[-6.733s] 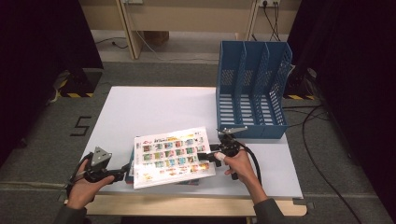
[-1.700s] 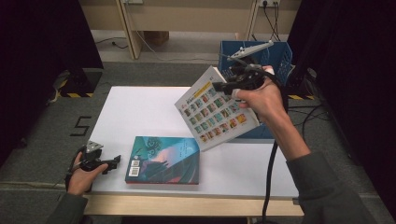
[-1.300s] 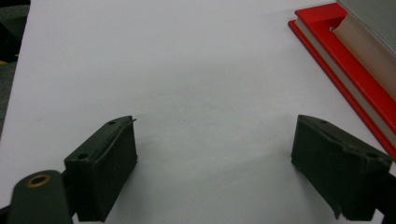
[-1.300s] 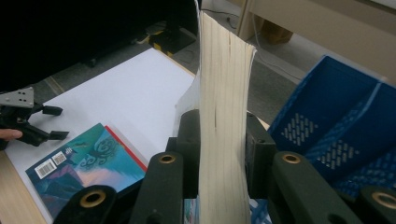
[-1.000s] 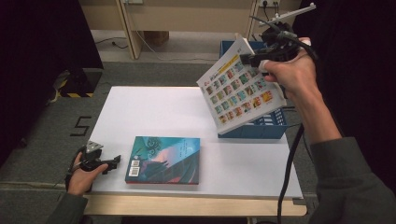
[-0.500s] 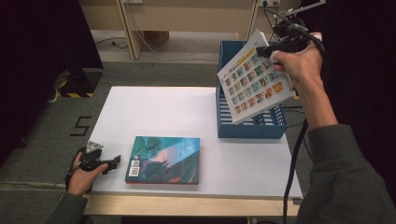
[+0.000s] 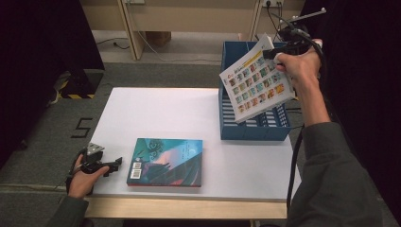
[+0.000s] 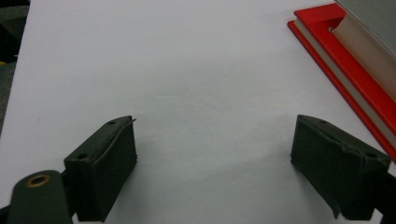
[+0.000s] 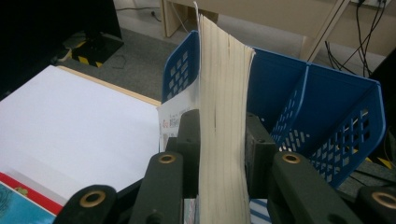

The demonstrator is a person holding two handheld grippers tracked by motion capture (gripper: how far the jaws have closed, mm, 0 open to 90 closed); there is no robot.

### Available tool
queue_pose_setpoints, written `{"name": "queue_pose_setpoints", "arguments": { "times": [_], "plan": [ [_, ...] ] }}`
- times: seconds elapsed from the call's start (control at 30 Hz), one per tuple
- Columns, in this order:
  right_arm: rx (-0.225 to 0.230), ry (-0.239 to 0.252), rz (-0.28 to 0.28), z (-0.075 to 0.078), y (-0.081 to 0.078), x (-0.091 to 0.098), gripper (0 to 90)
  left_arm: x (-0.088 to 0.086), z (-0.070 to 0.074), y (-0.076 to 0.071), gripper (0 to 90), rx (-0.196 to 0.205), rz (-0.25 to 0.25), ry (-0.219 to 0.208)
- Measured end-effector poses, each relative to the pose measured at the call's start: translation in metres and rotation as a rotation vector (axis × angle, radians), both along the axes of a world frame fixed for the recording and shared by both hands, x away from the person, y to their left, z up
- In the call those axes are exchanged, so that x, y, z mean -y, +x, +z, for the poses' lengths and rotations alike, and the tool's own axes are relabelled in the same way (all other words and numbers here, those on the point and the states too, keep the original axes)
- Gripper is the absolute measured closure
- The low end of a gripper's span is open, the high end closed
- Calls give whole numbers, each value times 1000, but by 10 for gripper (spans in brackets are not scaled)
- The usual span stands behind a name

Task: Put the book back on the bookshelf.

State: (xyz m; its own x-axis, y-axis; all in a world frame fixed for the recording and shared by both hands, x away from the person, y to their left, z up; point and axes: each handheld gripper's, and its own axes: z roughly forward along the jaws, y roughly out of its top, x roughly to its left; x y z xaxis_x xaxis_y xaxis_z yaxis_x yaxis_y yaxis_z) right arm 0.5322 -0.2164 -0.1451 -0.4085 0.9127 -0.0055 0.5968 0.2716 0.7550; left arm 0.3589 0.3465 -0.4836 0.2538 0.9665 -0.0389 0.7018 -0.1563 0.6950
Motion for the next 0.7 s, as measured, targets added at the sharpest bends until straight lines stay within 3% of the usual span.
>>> {"name": "queue_pose_setpoints", "arguments": {
  "times": [0.13, 0.4, 0.7],
  "plan": [
    [11, 0, 4, 7, -8, 8, 735, 0, 0, 0, 131, -1, 1, 2],
    [25, -29, 9, 23, -17, 5, 735, 0, 0, 0, 130, -1, 1, 3],
    [8, -64, 17, 19, 3, -19, 735, 0, 0, 0, 130, 1, 1, 5]
  ]
}}
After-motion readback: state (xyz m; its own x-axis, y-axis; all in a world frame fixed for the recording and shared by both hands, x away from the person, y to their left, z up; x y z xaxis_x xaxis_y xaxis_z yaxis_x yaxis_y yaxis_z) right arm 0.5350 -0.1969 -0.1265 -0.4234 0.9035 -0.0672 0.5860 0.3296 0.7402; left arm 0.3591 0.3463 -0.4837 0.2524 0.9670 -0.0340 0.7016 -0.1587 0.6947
